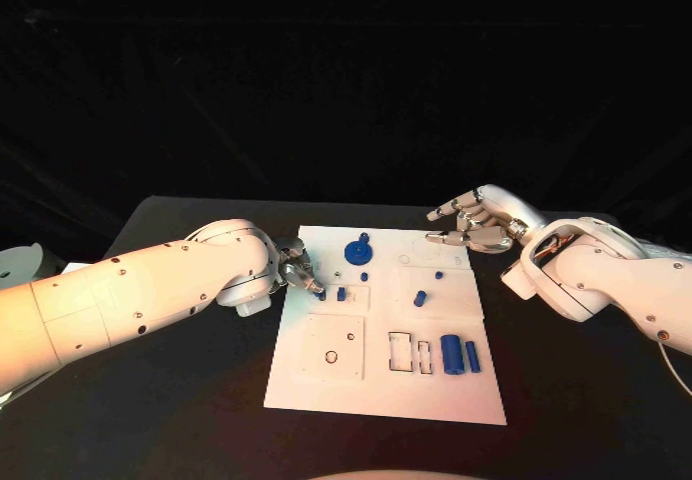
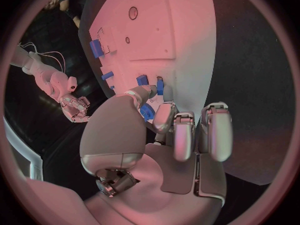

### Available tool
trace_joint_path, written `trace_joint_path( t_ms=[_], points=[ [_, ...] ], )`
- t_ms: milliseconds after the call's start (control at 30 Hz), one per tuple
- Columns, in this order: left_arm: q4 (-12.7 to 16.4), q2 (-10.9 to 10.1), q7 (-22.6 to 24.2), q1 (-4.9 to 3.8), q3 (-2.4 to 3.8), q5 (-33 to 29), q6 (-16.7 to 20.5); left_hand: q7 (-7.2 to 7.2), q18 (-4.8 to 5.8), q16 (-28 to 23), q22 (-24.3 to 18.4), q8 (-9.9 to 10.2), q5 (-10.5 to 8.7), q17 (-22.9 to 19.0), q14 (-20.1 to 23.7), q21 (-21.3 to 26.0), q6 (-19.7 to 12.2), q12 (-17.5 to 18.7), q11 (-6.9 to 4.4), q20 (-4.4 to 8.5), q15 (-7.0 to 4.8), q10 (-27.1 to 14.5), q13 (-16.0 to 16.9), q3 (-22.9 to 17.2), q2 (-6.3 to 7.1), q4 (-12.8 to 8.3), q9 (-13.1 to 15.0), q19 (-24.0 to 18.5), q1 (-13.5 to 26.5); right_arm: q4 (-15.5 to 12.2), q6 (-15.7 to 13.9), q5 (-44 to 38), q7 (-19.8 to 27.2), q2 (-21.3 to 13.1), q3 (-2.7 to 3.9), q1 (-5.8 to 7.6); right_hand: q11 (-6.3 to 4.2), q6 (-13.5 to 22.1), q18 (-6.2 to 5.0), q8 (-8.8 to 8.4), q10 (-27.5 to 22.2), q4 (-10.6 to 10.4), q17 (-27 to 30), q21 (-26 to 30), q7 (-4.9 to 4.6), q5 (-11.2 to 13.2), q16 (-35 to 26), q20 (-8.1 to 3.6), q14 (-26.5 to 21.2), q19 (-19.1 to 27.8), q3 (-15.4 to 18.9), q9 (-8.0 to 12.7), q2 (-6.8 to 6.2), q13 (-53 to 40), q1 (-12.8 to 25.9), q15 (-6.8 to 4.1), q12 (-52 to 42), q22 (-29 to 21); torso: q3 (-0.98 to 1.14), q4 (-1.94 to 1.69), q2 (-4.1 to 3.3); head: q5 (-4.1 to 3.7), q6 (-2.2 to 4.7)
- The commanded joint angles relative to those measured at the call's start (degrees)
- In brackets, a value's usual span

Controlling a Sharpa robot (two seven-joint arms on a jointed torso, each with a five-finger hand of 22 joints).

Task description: Assemble the parts on the task board

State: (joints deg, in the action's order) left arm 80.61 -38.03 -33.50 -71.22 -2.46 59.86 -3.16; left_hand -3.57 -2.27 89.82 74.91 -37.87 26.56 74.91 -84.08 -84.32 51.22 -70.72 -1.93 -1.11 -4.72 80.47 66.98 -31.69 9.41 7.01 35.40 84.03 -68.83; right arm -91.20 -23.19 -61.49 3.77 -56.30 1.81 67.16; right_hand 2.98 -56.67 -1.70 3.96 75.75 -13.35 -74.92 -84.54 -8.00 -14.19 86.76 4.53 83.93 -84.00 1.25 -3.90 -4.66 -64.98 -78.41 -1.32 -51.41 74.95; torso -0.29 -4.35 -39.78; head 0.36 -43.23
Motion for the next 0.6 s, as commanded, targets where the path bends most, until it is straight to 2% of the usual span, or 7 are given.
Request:
trace_joint_path(
  t_ms=[33,600],
  points=[
    [-0.1,0.3,-0.8,0.17,-0.09,0.4,-2.4,1.3,0.52,0.2,8.9,-0.3,0.22,15.1,-5.9,-0.1,1.6,0.2,-0.15,0.17,-0.46,0.0,-0.1,-6.8,-0.73,-6.5,0.1,3.6,0.0,-0.1,0.7,-0.2,0.2,0.0,0.0,-0.04,-0.15,-0.2,-0.67,0.0,-0.4,0.0,-9.7,0.4,0.1,-0.2,-0.2,0.07,4.8,-0.9,0.3,-0.1,0.36,0.1,0.1,-0.08,0.2,4.7,0.03,0.01,0.03,0.0,0.0],
    [-0.4,0.7,-1.3,0.31,-0.11,0.4,-3.5,1.31,0.51,0.2,8.8,-0.3,0.22,15.1,-5.9,-0.1,1.6,0.3,-0.15,0.17,-0.46,0.0,-0.1,-6.8,-0.72,-6.5,0.1,3.5,0.1,-0.2,0.8,-0.2,0.2,-0.1,0.0,-0.04,-0.16,-0.2,-0.68,0.01,-0.4,0.0,-9.7,0.4,0.11,-0.4,-0.3,0.07,4.8,-0.9,0.4,-0.1,0.41,0.2,0.0,-0.09,0.3,4.6,0.03,-0.02,-0.01,-0.15,-0.07]
  ],
)
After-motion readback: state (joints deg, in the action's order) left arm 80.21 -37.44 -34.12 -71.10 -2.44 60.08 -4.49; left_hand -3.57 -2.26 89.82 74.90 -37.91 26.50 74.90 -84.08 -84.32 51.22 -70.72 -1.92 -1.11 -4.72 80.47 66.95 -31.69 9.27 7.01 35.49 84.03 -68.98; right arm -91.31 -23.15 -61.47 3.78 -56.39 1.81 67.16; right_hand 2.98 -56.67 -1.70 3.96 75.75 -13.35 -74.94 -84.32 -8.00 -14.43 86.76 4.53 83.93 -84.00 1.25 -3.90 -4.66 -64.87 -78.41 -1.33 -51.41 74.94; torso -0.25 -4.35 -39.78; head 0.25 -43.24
